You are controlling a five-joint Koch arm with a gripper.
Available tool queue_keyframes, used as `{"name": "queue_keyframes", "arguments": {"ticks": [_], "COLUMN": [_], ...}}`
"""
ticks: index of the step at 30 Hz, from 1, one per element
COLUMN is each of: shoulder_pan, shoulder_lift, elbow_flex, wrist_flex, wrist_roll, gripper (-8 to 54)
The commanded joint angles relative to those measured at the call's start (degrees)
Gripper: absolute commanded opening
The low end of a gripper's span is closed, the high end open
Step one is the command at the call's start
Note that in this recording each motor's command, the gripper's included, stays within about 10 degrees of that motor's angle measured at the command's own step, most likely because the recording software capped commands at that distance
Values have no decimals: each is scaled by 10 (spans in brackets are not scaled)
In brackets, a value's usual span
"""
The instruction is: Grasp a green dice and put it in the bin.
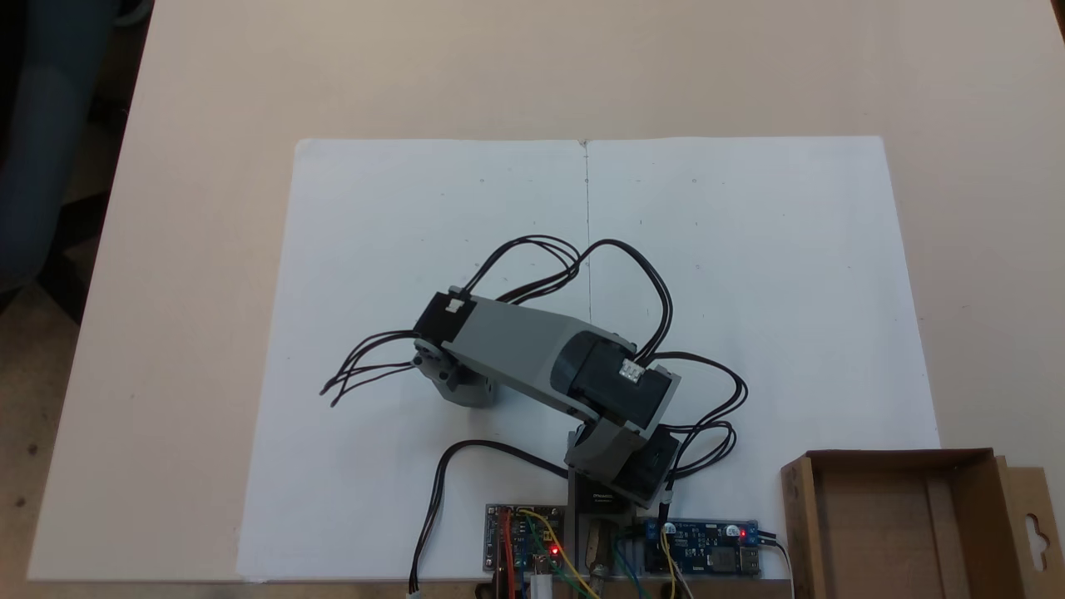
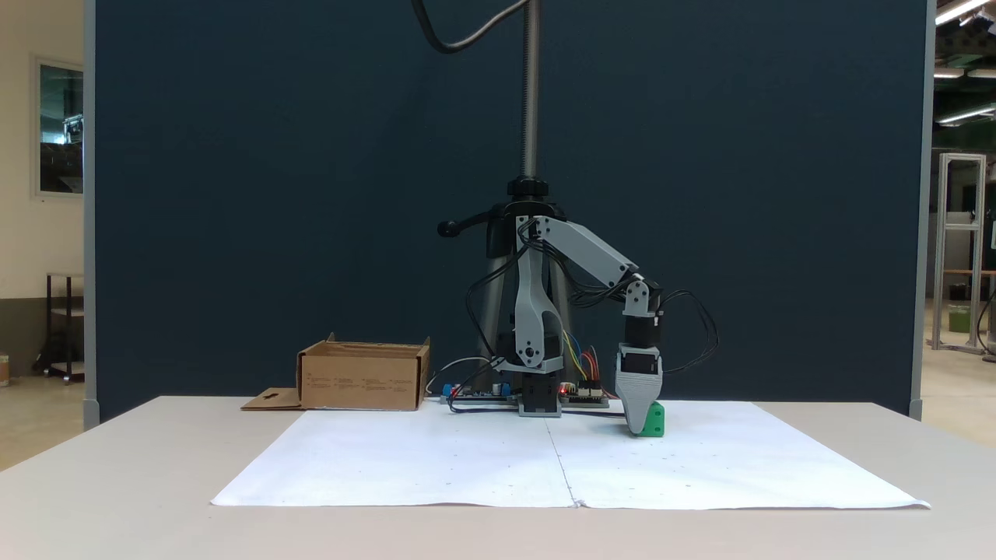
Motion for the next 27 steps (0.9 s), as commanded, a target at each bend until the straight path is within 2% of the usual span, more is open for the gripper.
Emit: {"name": "queue_keyframes", "arguments": {"ticks": [1, 15, 27], "shoulder_pan": [-9, -9, -5], "shoulder_lift": [-2, -4, -16], "elbow_flex": [-16, -20, -22], "wrist_flex": [-21, -34, -53], "wrist_roll": [-22, -105, -105], "gripper": [403, 403, 388]}}
